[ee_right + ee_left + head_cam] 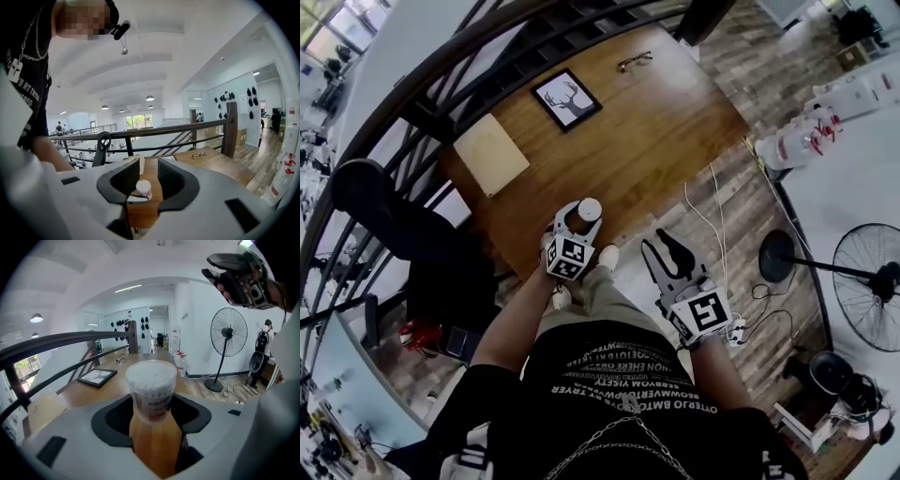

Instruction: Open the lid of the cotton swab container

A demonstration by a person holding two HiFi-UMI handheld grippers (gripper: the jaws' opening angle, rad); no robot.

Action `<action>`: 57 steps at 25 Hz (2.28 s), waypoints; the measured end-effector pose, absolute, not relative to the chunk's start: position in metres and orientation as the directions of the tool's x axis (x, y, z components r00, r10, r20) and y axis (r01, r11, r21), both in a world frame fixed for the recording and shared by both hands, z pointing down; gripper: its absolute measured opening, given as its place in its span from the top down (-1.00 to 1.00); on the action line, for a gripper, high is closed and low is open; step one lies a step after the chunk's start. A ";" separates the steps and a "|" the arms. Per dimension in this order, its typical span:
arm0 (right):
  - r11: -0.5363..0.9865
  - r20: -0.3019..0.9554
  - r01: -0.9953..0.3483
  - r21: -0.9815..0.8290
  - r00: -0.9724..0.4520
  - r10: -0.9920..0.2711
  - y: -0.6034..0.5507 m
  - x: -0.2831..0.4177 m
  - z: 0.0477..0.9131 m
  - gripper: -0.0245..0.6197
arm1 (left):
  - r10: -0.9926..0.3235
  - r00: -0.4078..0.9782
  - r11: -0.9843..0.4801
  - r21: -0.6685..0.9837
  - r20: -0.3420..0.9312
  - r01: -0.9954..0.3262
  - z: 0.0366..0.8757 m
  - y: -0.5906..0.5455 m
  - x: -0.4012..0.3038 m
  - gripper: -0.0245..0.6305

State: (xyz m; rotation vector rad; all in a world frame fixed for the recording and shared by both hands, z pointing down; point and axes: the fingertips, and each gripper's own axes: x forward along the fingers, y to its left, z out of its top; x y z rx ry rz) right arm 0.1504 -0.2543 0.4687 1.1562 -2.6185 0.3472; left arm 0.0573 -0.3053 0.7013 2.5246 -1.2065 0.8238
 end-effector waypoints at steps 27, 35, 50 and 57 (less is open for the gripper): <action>0.689 0.246 -0.721 -0.074 -0.682 -0.688 -0.216 0.086 0.418 0.56 | -0.665 0.558 -0.664 -0.052 0.497 -0.746 0.477 -0.232 -0.015 0.10; 0.714 0.226 -0.697 -0.069 -0.708 -0.669 -0.196 0.060 0.399 0.57 | -0.648 0.602 -0.698 -0.049 0.467 -0.714 0.429 -0.207 -0.018 0.10; 0.854 0.114 -0.512 -0.096 -0.858 -0.501 -0.134 -0.002 0.335 0.23 | -0.543 0.699 -0.792 -0.007 0.466 -0.610 0.386 -0.148 -0.019 0.10; 0.891 0.124 -0.451 -0.056 -0.888 -0.442 -0.111 -0.019 0.324 -0.01 | -0.475 0.738 -0.845 -0.013 0.480 -0.535 0.380 -0.120 -0.009 0.10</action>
